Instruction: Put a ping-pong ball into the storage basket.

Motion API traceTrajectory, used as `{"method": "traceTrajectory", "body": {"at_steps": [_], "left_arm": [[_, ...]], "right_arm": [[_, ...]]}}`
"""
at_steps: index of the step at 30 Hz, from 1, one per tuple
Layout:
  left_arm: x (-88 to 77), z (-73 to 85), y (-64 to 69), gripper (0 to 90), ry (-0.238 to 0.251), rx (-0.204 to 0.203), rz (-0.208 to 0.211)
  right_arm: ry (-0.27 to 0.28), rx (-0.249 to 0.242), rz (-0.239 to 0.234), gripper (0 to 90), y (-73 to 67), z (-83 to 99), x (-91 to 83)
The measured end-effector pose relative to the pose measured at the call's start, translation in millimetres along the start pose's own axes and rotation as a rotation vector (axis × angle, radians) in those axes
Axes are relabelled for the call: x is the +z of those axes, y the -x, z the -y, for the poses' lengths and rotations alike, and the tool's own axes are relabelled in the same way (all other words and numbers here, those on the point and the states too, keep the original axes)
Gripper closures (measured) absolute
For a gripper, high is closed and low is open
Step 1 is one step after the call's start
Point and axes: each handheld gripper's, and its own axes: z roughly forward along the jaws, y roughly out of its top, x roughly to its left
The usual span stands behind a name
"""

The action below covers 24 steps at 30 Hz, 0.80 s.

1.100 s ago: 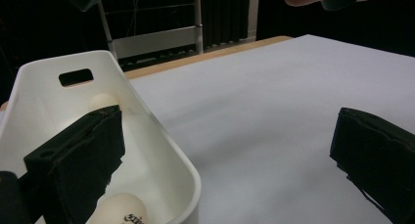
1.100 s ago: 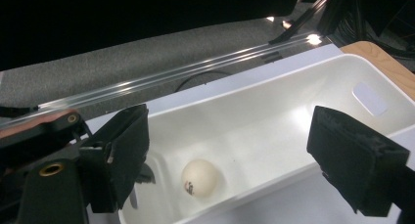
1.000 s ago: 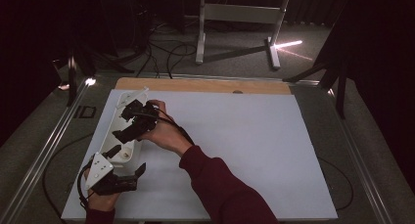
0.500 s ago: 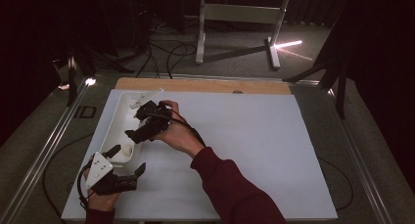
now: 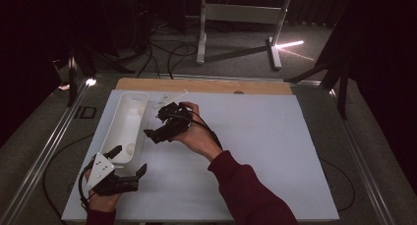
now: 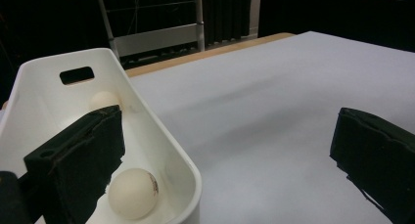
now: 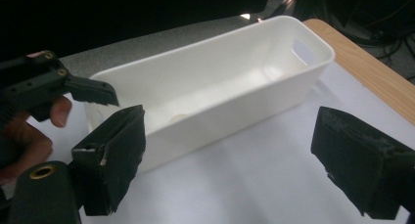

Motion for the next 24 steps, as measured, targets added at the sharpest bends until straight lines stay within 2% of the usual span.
{"method": "traceTrajectory", "body": {"at_steps": [12, 20, 24], "left_arm": [[-0.3, 0.1, -0.1, 0.2, 0.0, 0.0, -0.002], [0.1, 0.3, 0.9, 0.2, -0.004, 0.003, 0.0], [1.4, 0.5, 1.6, 0.2, -0.009, 0.0, 0.001]], "right_arm": [[0.016, 0.025, 0.028, 12.5, 7.4, 29.5, -23.1], [0.021, 0.034, 0.069, 12.1, 13.3, 53.4, -42.9], [0.042, 0.064, 0.1, 12.2, 20.6, 77.9, -65.3]]}}
